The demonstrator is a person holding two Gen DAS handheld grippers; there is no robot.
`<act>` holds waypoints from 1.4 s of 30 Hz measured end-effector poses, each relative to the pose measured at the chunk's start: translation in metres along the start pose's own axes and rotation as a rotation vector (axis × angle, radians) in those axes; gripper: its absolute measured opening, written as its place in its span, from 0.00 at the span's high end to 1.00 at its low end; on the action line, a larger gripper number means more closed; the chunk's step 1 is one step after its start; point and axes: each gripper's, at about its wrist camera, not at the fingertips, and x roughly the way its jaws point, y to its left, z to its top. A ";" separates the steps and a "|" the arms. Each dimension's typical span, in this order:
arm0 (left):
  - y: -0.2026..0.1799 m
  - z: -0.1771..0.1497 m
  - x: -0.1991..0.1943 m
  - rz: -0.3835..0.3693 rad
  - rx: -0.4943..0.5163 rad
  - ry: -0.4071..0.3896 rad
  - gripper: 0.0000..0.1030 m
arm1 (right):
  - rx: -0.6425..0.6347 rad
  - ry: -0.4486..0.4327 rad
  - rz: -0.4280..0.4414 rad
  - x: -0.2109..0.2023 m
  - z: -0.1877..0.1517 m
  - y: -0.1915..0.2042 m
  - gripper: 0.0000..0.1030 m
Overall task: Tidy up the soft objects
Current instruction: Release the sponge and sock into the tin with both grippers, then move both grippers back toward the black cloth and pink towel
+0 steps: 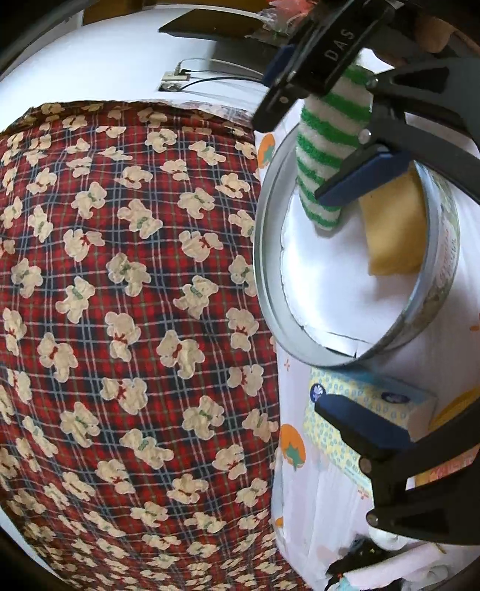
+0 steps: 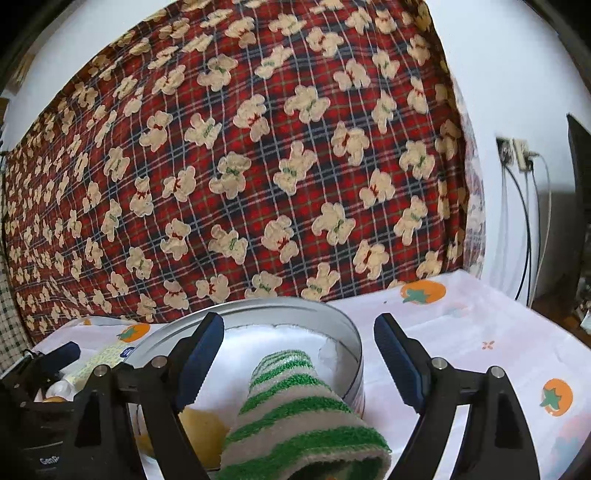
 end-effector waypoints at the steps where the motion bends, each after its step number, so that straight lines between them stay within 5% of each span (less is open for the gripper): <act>1: -0.001 -0.002 -0.001 0.015 0.014 -0.004 0.00 | -0.007 -0.018 -0.006 -0.003 0.000 0.001 0.17; 9: -0.004 -0.009 -0.020 0.021 0.068 -0.058 0.00 | 0.028 -0.133 -0.027 -0.027 0.001 0.002 0.17; 23: 0.021 -0.018 -0.050 -0.019 0.018 -0.088 0.00 | 0.033 -0.117 -0.033 -0.035 -0.005 0.020 0.17; 42: 0.071 -0.029 -0.082 0.032 -0.010 -0.131 0.00 | 0.054 -0.107 0.047 -0.058 -0.021 0.073 0.17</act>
